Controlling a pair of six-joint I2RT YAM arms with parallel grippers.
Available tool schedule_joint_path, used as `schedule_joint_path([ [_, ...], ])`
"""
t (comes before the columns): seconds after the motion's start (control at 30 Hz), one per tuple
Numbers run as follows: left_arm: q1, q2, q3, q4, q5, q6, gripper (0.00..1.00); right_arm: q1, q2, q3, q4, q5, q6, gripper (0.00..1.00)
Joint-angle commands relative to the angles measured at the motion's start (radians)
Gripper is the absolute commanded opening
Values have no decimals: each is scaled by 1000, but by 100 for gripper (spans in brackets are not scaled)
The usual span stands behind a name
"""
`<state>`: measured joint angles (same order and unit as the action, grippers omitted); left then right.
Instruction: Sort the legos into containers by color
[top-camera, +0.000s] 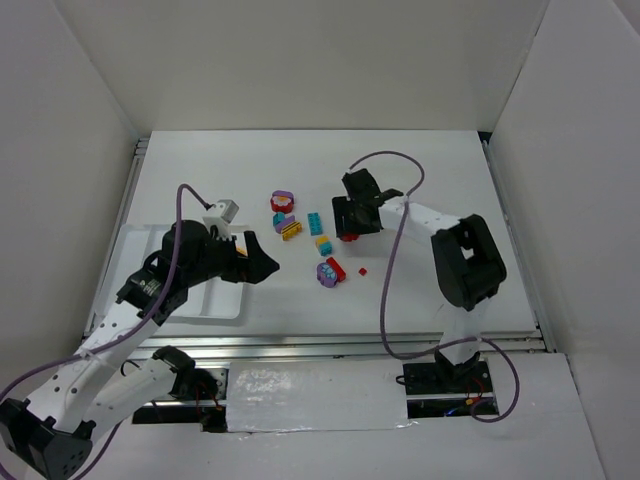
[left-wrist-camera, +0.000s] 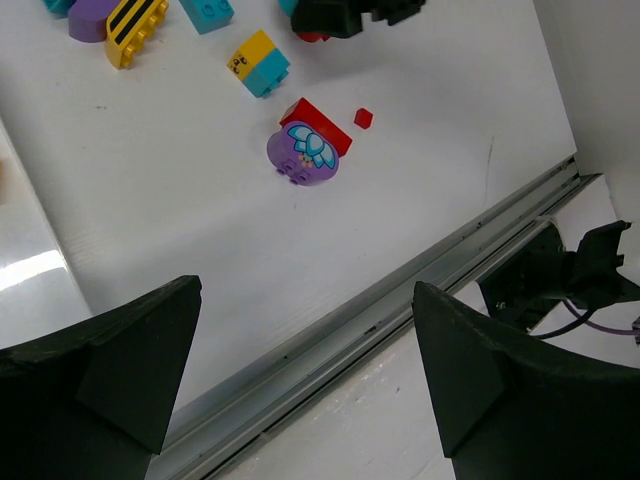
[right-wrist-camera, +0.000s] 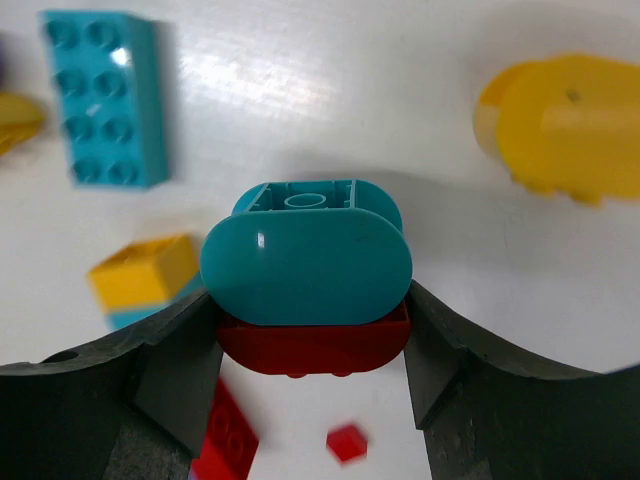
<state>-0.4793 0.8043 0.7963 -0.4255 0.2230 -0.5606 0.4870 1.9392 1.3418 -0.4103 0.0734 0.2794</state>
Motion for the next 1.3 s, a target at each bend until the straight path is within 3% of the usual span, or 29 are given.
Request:
schedule_joint_path([
  [0.0,-2,25,41,100,27,-48,99,42,-286,-78,113,19,6,26],
  [0.13,-4,58,92,194,88,-128,100,148,-465,-170,105,11,-12,26],
  [0.33,-4,118,116,413,305,-271,99,309,-673,-279,133,-53,-14,26],
  [0.5,-5,138,127,418,320,-301,99,421,-816,-328,180,-83,-5,25],
  [0.9,-8,179,118,384,366,-297,94,507,-821,-300,197,-69,-43,24],
  [1.2,-13,228,139,314,375,-260,76,542,-767,-239,166,-26,-86,26],
  [1.27,-16,236,146,301,378,-249,64,548,-747,-221,159,-15,-103,26],
])
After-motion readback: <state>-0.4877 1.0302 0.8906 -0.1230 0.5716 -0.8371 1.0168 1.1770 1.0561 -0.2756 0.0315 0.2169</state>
